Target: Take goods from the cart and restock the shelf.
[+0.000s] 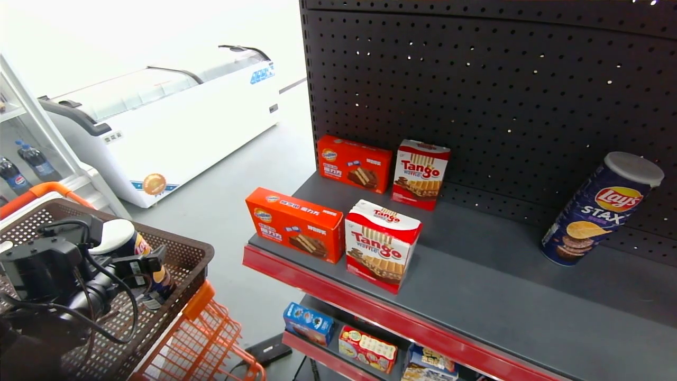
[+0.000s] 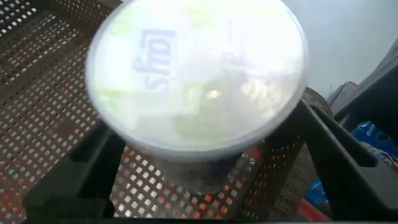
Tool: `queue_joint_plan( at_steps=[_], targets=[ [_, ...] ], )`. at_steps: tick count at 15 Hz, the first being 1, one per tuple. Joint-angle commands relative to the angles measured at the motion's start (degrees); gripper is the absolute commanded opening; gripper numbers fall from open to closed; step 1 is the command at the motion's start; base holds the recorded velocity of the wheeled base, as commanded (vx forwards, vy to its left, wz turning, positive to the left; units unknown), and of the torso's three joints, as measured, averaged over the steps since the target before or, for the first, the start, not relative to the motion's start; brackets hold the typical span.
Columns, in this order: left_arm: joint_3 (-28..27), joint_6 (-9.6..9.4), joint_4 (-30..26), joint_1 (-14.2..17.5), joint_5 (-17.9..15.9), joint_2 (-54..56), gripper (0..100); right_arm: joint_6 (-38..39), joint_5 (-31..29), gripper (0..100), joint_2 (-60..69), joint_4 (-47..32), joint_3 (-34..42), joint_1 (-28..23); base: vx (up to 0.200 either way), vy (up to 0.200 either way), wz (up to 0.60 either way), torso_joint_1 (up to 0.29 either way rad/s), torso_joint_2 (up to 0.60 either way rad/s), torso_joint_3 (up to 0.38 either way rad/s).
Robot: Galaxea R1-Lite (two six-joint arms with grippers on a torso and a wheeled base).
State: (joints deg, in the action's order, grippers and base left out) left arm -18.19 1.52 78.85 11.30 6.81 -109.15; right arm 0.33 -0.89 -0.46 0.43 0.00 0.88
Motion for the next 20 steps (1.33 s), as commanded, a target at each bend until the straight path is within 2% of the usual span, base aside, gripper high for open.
queue_joint_plan(
  at_steps=[1, 6, 8, 11, 12, 17, 20],
  targets=[
    [-1.5, -0.29, 1.1, 0.1, -0.2, -5.1, 100, 0.0, 0.0, 100, 0.0, 0.0, 0.0, 0.0, 0.000, 0.000, 0.00, 0.000, 0.00, 0.000],
    [-6.3, -0.56, 1.5, 0.7, -0.3, -8.5, 100, 0.0, 0.0, 100, 0.0, 0.0, 0.0, 0.0, 0.000, 0.000, 0.00, 0.000, 0.00, 0.000],
    [-8.4, -2.31, 1.6, 1.4, -0.3, -9.6, 100, 0.0, 0.0, 100, 0.0, 0.0, 0.0, 0.0, 0.000, 0.000, 0.00, 0.000, 0.00, 0.000],
    [-10.7, -2.31, 1.5, 1.5, -0.5, -10.4, 100, 0.0, 0.0, 100, 0.0, 0.0, 0.0, 0.0, 0.000, 0.000, 0.00, 0.000, 0.00, 0.000],
    [-12.3, -2.49, 1.1, 1.4, -1.0, -10.6, 0, 0.0, 0.0, 100, 0.0, 0.0, 0.0, 0.0, 0.000, 0.000, 0.00, 0.000, 0.00, 0.000],
    [-12.7, -2.14, 0.7, 0.9, -1.0, -9.9, 0, 0.0, 0.0, 100, 0.0, 0.0, 0.0, 0.0, 0.000, 0.000, 0.00, 0.000, 0.00, 0.000],
    [-13.3, -2.05, 0.6, 0.0, -1.2, -5.5, 0, 0.0, 0.0, 100, 0.0, 0.0, 0.0, 0.0, 0.000, 0.000, 0.00, 0.000, 0.00, 0.000]
  ],
)
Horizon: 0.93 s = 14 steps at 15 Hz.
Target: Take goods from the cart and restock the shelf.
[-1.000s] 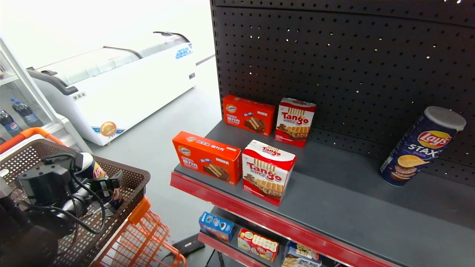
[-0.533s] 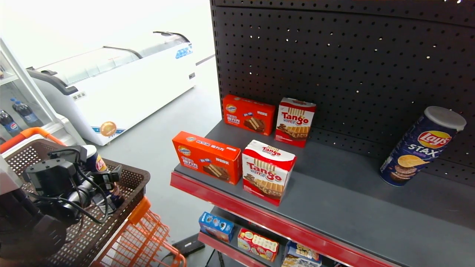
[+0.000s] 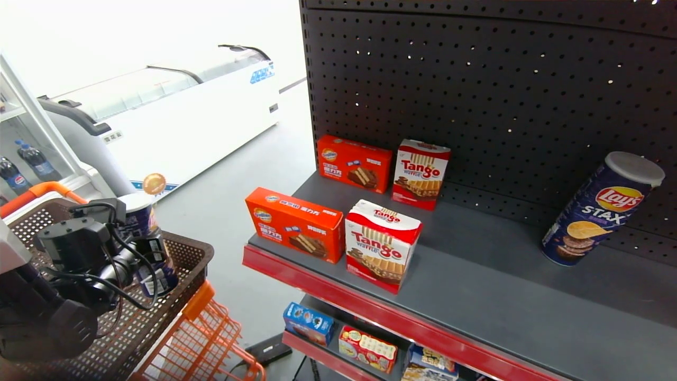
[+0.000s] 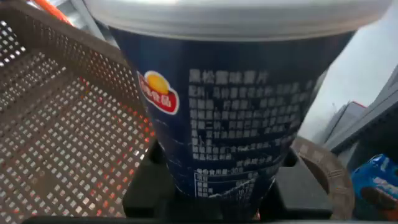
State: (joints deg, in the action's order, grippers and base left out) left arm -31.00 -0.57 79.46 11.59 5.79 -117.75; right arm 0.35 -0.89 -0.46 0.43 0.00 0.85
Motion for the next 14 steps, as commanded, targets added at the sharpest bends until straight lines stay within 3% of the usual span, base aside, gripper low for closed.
queue_joint_plan(
  at_steps=[1, 4, 5, 7, 13, 14],
  targets=[
    [-2.6, -0.22, -1.9, -0.4, -0.5, 6.3, 0, 0.0, 0.0, 100, 0.0, 0.0, 0.0, 0.0, 0.000, 0.000, 0.00, 0.000, 0.00, 0.000],
    [-10.5, -0.31, -16.4, -3.0, -0.9, 15.1, 0, 0.0, 0.0, 100, 0.0, 0.0, 0.0, 0.0, 0.000, 0.000, 0.00, 0.000, 0.00, 0.000],
    [-13.1, -0.31, -22.9, -5.3, -2.9, 19.6, 0, 0.0, 0.0, 100, 0.0, 0.0, 0.0, 0.0, 0.000, 0.000, 0.00, 0.000, 0.00, 0.000],
    [-14.4, -0.57, -29.3, -8.8, -6.2, 26.2, 0, 0.0, 0.0, 100, 0.0, 0.0, 0.0, 0.0, 0.000, 0.000, 0.00, 0.000, 0.00, 0.000],
    [-14.5, -4.00, -33.8, -18.3, -7.4, 32.6, 0, 0.0, 0.0, 100, 0.0, 0.0, 0.0, 0.0, 0.000, 0.000, 0.00, 0.000, 0.00, 0.000],
    [-13.3, -3.65, -36.4, -23.9, -10.7, 35.8, 0, 0.0, 0.0, 100, 0.0, 0.1, 0.0, 0.0, 0.000, 0.000, 0.00, 0.000, 0.00, 0.000]
  ],
)
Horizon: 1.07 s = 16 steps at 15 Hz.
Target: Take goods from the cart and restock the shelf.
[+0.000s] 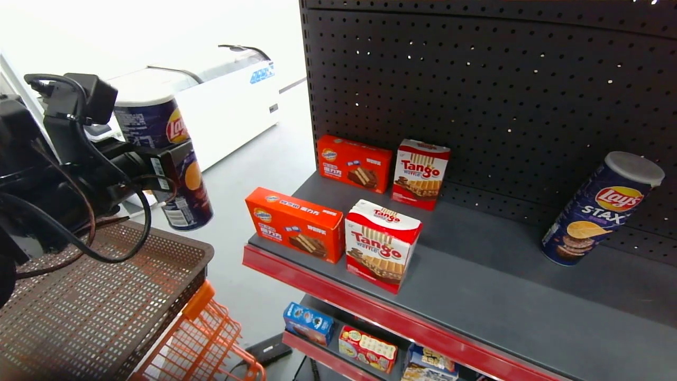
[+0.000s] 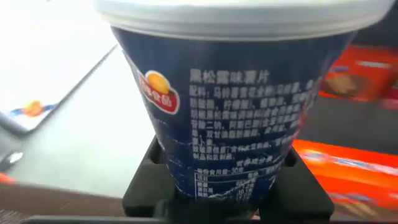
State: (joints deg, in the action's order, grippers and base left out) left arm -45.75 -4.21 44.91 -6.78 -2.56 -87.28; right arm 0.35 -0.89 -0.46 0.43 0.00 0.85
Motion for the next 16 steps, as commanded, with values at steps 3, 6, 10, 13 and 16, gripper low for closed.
queue_joint_plan(
  at_steps=[3, 6, 10, 13, 16],
  targets=[
    [4.2, 0.07, -2.9, -10.6, -4.3, 6.6, 0, 0.0, 0.0, 100, 0.0, 0.0, 0.0, 0.0, 0.000, 0.000, 0.00, 0.000, 0.00, 0.000],
    [5.5, 1.13, -3.0, -15.6, -9.4, 7.2, 0, 0.0, 0.0, 100, 0.0, 0.0, 0.0, 0.0, 0.000, 0.000, 0.00, 0.000, 0.00, 0.000],
    [5.1, 1.22, -2.8, -15.6, -21.3, 7.6, 0, 0.0, 0.0, 100, 0.0, 0.0, 0.0, 0.0, 0.000, 0.000, 0.00, 0.000, 0.00, 0.000],
    [6.2, 1.31, -4.1, -17.5, -23.3, 8.9, 0, 0.0, 0.0, 100, 0.0, 0.0, 0.0, 0.0, 0.000, 0.000, 0.00, 0.000, 0.00, 0.000],
    [7.9, 1.22, -4.7, -18.1, -24.7, 10.3, 0, 0.0, 0.0, 100, 0.0, 0.0, 0.0, 0.0, 0.000, 0.000, 0.00, 0.000, 0.00, 0.000]
  ],
)
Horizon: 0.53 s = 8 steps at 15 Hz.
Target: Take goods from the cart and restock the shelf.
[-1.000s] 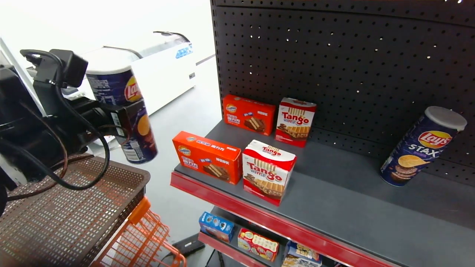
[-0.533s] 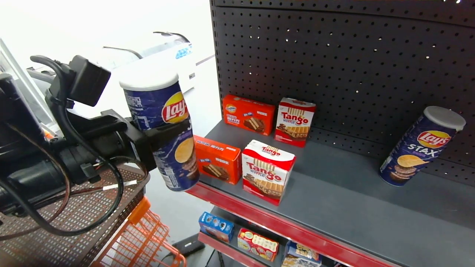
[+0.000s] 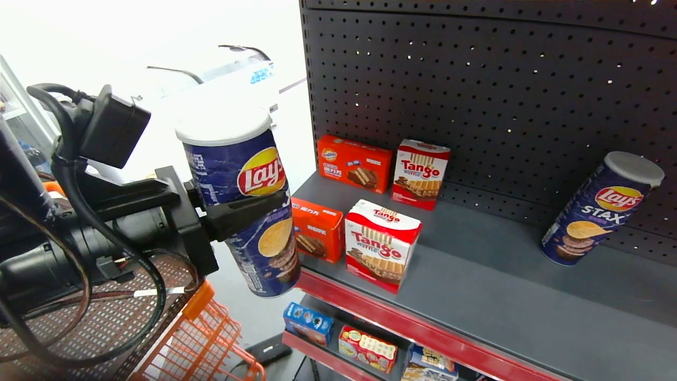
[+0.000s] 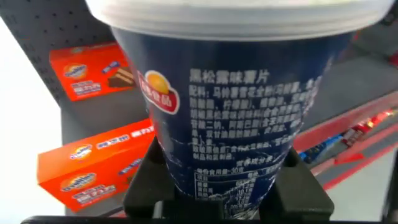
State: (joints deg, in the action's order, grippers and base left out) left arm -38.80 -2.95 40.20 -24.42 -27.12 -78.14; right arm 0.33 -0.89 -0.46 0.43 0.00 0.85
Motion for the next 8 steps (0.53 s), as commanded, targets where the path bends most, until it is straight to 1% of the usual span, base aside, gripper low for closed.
queue_joint_plan(
  at_steps=[1, 3, 4, 6, 8],
  targets=[
    [2.4, -0.04, 0.2, -0.6, -1.4, 2.3, 0, 0.0, 0.0, 100, 0.0, 0.0, 0.0, 0.0, 0.000, 0.000, 0.00, 0.000, 0.00, 0.000],
    [6.5, -0.04, 0.4, -0.5, -5.2, 5.7, 0, -0.1, 0.1, 100, 0.0, 0.0, 0.0, 0.0, 0.000, 0.000, 0.00, 0.000, 0.00, 0.000],
    [7.3, -0.04, 0.4, -0.6, -5.7, 6.9, 0, -0.1, 0.1, 100, 0.0, 0.0, 0.0, 0.0, 0.000, 0.000, 0.00, 0.000, 0.00, 0.000],
    [7.3, -0.04, 0.4, -1.0, -6.1, 7.8, 0, -0.1, 0.1, 100, 0.0, 0.0, 0.0, 0.0, 0.000, 0.000, 0.00, 0.000, 0.00, 0.000],
    [5.7, 0.05, 0.0, -1.1, -8.9, 7.9, 0, -0.2, 0.1, 100, 0.0, 0.0, 0.0, 0.0, 0.000, 0.000, 0.00, 0.000, 0.00, 0.000]
  ],
)
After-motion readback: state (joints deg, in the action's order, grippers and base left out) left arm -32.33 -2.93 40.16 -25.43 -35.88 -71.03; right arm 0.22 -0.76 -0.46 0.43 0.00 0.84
